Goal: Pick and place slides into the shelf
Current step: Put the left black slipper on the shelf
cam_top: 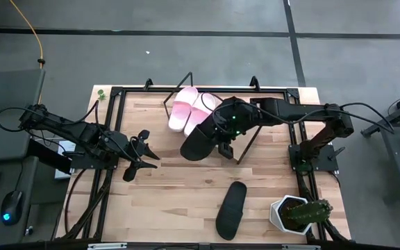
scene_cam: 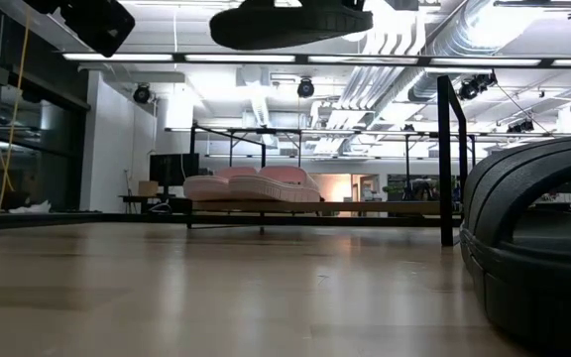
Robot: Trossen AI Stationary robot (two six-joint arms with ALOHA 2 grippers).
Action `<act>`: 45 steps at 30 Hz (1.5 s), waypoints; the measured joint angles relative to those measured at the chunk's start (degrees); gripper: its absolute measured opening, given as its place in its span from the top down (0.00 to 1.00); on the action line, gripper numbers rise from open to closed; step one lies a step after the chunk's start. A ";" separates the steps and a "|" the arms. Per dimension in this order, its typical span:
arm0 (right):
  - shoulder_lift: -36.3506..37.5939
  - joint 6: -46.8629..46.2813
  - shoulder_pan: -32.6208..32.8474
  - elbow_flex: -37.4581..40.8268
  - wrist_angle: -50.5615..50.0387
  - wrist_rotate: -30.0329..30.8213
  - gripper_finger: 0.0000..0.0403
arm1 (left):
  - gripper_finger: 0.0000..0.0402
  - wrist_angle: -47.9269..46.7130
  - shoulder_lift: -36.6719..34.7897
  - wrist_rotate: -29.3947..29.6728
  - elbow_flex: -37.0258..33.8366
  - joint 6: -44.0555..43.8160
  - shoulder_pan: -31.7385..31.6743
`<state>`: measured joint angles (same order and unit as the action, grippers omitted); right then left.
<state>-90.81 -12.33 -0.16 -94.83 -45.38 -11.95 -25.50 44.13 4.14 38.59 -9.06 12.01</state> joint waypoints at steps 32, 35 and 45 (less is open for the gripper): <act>15.79 6.76 -15.01 0.09 -10.79 -5.83 0.98 | 0.68 -0.04 0.00 1.52 -0.02 0.00 0.00; 16.44 8.26 -18.99 0.09 -12.12 -8.34 0.98 | 0.68 -0.04 0.01 1.56 -0.02 0.00 0.00; 15.82 16.60 -31.20 0.09 -13.44 -23.69 0.98 | 0.68 -0.02 -0.01 4.06 -0.02 1.19 0.00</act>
<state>-74.99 4.27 -31.36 -94.74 -58.82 -35.64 -25.52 44.12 8.20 38.57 -7.87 12.01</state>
